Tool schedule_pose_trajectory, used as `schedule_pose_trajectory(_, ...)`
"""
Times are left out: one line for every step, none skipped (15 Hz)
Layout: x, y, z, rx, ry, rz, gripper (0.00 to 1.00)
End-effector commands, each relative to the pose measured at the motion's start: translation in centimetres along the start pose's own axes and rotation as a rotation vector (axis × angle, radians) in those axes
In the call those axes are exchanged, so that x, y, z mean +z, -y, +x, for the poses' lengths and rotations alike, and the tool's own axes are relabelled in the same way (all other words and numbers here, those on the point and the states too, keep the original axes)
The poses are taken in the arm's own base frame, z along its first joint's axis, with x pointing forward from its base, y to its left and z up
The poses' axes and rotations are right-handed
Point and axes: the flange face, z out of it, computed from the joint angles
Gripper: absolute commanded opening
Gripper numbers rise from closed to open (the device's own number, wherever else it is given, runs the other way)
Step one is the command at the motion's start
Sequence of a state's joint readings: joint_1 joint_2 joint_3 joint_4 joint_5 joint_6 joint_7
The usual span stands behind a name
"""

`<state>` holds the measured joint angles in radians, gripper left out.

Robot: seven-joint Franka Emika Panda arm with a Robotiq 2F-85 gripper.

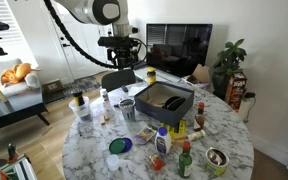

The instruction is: Remove both the metallic and clear cup from the shoe box at the same time and put them on the table, pick up the clear cup and put it in the metallic cup

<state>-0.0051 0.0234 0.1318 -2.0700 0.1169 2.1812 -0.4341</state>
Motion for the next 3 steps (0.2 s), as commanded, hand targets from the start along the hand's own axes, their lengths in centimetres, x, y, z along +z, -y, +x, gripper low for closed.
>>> schedule_pose_trajectory(-0.12,0.09,-0.13,0.000,0.002,-0.001,1.00)
schedule_pose_trajectory(-0.07,0.11,-0.21,0.000,0.004,-0.001,1.00)
schedule_pose_trajectory(0.01,0.10,-0.25,0.000,0.006,-0.001,1.00)
